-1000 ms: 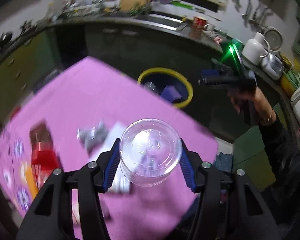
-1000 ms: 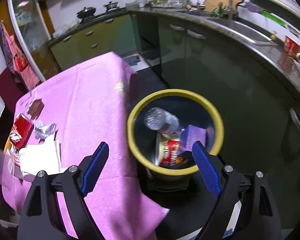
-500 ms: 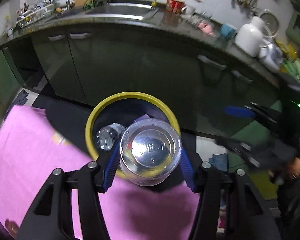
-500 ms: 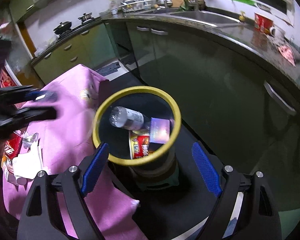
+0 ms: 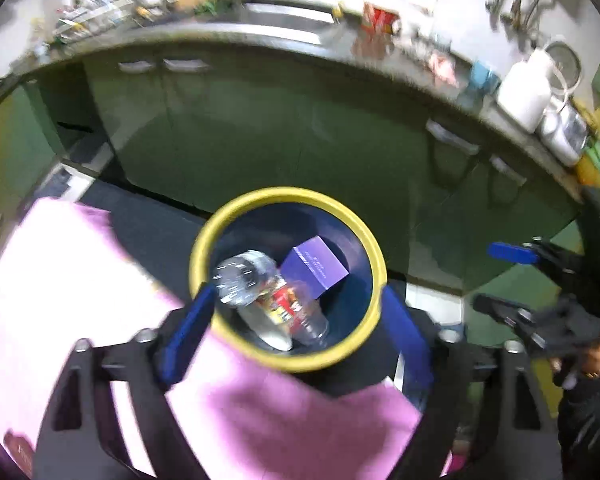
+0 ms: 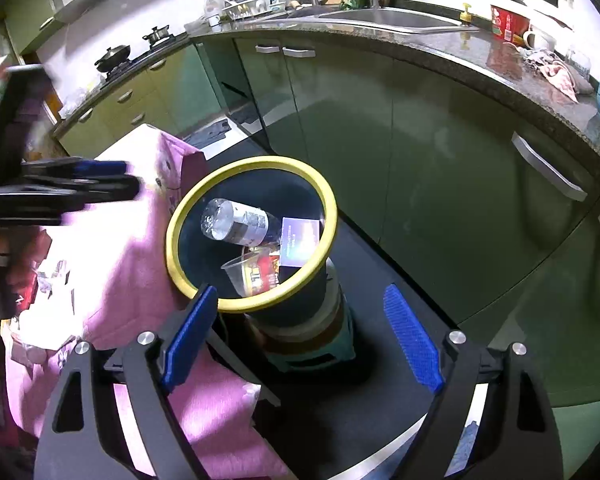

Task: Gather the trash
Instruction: 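Carry the plastic cup over the bin and open the left gripper, then pinch the white tissue with the right gripper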

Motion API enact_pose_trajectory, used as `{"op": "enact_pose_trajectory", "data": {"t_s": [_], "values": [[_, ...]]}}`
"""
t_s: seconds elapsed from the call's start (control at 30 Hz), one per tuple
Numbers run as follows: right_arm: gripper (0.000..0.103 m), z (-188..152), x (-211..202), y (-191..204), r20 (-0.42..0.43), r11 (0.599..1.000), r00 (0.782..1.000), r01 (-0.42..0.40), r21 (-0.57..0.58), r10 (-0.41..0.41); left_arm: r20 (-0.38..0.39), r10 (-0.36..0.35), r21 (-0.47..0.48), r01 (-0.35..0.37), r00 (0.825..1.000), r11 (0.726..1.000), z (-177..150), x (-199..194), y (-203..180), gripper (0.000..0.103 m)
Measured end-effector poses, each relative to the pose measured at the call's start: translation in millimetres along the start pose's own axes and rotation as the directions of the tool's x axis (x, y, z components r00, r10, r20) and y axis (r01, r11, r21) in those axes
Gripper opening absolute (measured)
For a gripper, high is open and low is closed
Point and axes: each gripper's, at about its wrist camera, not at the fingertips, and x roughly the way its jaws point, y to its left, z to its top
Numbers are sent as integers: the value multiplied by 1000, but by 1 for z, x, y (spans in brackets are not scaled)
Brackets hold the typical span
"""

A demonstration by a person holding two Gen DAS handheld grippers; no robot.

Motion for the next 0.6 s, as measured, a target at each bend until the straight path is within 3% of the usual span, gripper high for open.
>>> {"op": "enact_pose_trajectory", "data": {"t_s": [0.13,0.27,0.4,0.5,0.6], "values": [[84,-3,0,25,-9,998,999,-52,-47,52,68,68,-84,-62,995,995,-39,-79,22,90],[84,-9,7,92,-56,966,985,-171,-191,163,119,133,-213,-106,984,971,-95,-146,54,94],[84,-19,19,179,-147,879,946,-323,-352,289,136,231,-338,-174,964,925,-162,-191,81,94],[78,-30,33,233,-221,810,921,-388,-441,321,148,286,-412,-204,947,888,-206,-212,93,94],[75,-41,50,274,-280,770,911,-406,-492,302,153,289,-479,-185,945,858,-240,-221,101,94]]}}
